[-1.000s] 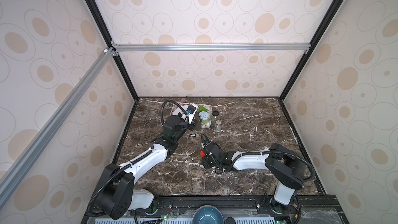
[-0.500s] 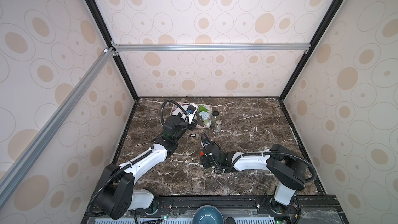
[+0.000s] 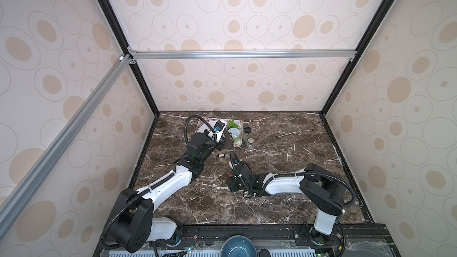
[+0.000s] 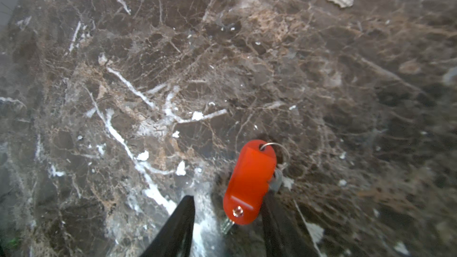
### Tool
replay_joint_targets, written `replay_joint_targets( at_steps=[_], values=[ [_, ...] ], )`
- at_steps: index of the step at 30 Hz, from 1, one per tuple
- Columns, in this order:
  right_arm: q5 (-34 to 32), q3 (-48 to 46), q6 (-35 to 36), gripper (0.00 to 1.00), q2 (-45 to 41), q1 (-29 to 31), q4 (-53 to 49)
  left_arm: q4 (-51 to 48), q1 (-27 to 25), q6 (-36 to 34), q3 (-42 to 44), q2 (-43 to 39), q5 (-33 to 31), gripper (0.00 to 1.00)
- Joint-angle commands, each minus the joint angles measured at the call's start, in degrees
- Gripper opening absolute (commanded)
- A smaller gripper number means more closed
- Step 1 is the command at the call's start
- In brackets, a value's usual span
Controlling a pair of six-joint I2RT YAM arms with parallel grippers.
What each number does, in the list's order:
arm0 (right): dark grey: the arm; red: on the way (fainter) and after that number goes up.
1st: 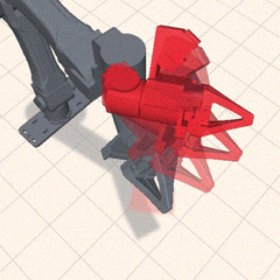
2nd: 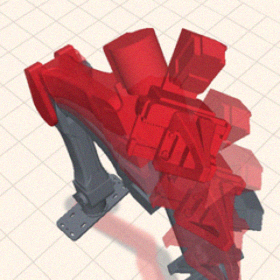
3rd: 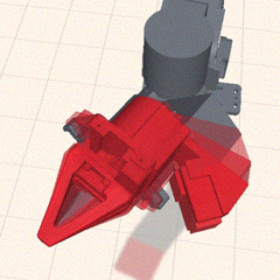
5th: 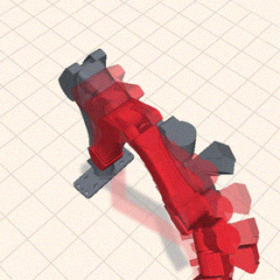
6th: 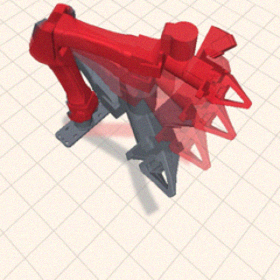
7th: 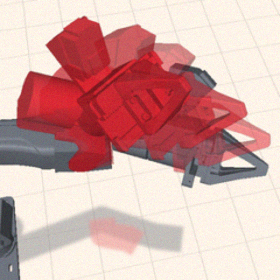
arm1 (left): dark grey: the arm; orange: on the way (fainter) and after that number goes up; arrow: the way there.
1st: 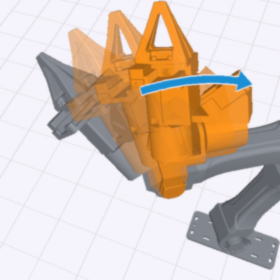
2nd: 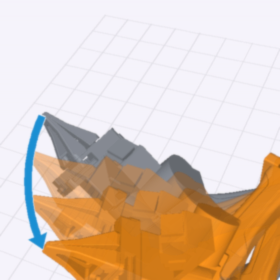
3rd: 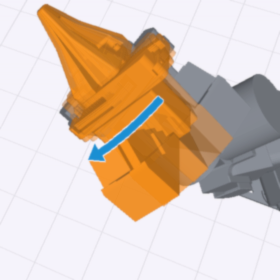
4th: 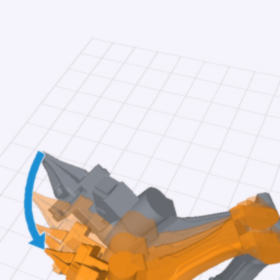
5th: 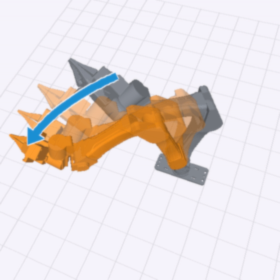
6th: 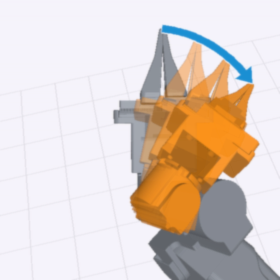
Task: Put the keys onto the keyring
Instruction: 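Close the right gripper on the red key tag and lift slightly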
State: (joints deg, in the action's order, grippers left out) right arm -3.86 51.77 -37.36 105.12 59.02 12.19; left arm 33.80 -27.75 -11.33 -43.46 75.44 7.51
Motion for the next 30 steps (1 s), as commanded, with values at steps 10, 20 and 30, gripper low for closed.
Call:
replay_joint_targets(
  at_steps=[10, 20, 30],
  values=[
    [3.9, 0.5, 1.6, 0.47, 0.8, 0.7, 6.7, 2.9, 0.2, 0.0, -0.3, -2.0, 0.1, 0.0],
    [1.1, -6.5, 7.4, 0.46, -10.4, -2.8, 6.1, 3.2, 0.1, 0.1, -0.1, -2.4, 0.0, 0.0],
    [9.1, -10.8, 2.1, 0.43, -8.7, -11.2, 12.6, 3.6, 0.2, 0.1, 0.2, -2.3, -0.5, 0.0]
  ],
)
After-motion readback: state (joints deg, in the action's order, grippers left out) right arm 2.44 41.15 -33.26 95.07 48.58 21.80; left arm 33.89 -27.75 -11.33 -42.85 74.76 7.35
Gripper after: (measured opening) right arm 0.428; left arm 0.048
